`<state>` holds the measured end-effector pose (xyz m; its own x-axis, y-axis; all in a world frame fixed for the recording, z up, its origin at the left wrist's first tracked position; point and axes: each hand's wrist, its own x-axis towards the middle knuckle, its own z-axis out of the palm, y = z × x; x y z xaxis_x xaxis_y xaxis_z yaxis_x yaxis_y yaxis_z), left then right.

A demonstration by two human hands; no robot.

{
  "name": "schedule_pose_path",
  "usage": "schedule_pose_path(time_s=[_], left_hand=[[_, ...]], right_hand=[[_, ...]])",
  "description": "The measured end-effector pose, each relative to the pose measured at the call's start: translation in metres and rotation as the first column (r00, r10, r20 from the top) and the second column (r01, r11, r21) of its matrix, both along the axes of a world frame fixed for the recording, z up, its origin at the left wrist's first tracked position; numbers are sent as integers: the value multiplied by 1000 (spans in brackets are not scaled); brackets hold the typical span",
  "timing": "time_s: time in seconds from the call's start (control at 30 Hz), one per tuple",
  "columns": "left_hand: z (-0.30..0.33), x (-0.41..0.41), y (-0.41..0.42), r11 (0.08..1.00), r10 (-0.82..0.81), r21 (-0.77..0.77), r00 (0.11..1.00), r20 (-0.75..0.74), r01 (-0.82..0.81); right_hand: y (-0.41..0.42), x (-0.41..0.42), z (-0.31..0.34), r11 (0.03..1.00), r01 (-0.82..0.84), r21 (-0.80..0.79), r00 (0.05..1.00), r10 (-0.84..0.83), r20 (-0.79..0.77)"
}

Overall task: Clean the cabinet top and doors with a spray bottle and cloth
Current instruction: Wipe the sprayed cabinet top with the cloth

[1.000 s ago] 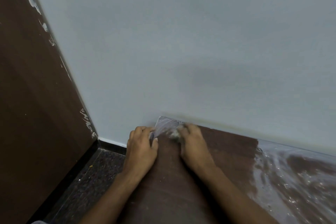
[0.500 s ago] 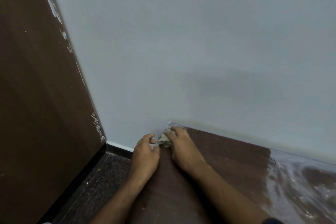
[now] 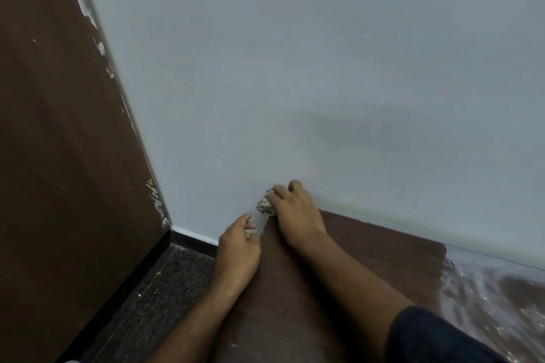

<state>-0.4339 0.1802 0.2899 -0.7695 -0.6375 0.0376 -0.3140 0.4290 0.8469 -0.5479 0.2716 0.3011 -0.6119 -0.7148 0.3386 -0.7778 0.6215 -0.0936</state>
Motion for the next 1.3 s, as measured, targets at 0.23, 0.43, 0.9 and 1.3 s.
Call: schedule_pose_path(time_s=[0.23, 0.43, 0.9, 1.3], left_hand=[[1, -13, -6, 998, -67, -1, 998, 7, 67], [-6, -15, -2, 998, -47, 47, 999, -20, 48], [-11, -15, 2, 977, -129, -181, 987, -96, 110], [-9, 0, 0, 985, -117, -136, 987, -112, 102]], right_hand=[[27, -4, -4, 996, 61, 61, 998, -60, -21], [-3, 8, 0, 971, 228, 68, 970, -233, 63], [40, -4, -11, 998, 45, -36, 995, -41, 89], [45, 41, -13, 944, 174, -282, 961, -100, 256]])
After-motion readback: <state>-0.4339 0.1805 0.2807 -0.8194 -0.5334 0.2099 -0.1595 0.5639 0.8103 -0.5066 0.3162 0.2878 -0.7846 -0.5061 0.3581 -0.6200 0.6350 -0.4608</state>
